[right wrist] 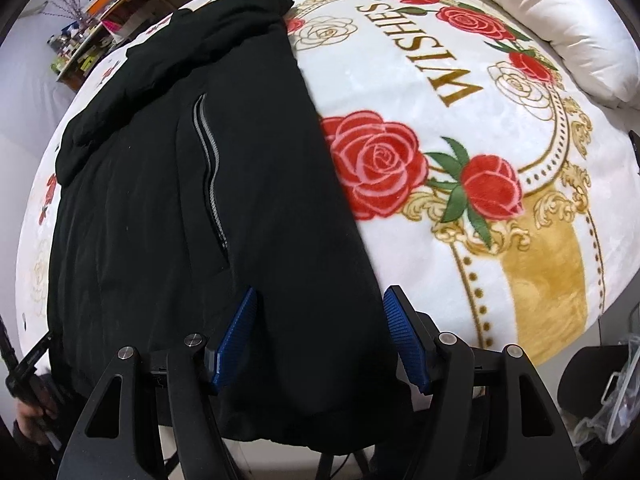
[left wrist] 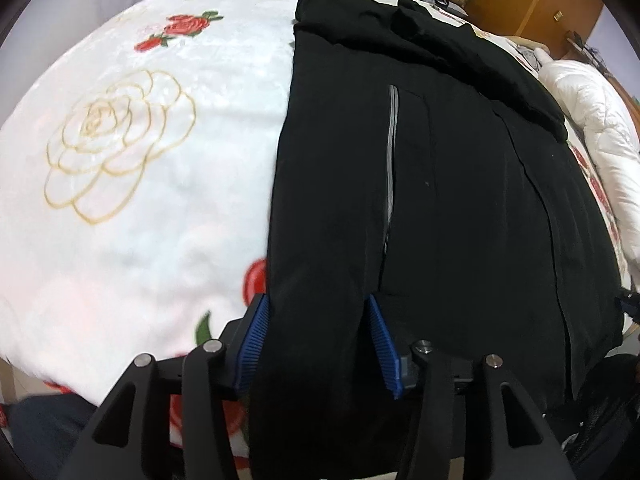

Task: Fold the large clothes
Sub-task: 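Grasp the hem of the black coat with both tools side by side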

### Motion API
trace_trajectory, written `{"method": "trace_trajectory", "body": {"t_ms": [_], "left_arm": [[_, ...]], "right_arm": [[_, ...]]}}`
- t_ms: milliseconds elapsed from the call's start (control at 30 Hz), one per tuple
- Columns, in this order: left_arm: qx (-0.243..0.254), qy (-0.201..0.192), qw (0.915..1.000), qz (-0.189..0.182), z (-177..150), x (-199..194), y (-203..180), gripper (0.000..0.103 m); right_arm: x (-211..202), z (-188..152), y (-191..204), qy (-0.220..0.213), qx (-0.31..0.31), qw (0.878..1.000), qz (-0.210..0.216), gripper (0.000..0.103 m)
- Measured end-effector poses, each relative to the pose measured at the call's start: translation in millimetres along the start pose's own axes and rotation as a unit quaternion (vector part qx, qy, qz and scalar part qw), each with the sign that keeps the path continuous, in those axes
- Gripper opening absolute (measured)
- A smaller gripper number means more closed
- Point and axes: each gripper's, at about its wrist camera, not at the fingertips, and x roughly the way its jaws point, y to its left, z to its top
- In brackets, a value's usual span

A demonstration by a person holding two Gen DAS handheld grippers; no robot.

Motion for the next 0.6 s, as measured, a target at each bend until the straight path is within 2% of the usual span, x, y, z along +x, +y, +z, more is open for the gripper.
{"method": "trace_trajectory", "body": {"t_ms": [167,333,533,600], "left_arm": [[0.006,0.002,1.0000,0.006,-16,-2,-3,0.057],[-0.037,0.017,0.9990,-0.019,-17,8,12,0.066],[-0.013,0.018,0.9996,-0.015,-26,7,8,0.065],[-0.007,0.024,0.9995,-0.018,-28,7,5,0.061]], "right_arm": [[0,-6,-1,0.009,0.006,1.000,0.012,0.066],[9,0,-7,0.025,0.012,1.000,0.007,0.066],[18,4,-2,0.053,0.003,0.999,0.011,0.067],[18,4,1,0.060,-0.005,0.998,0.012,0.067]]}}
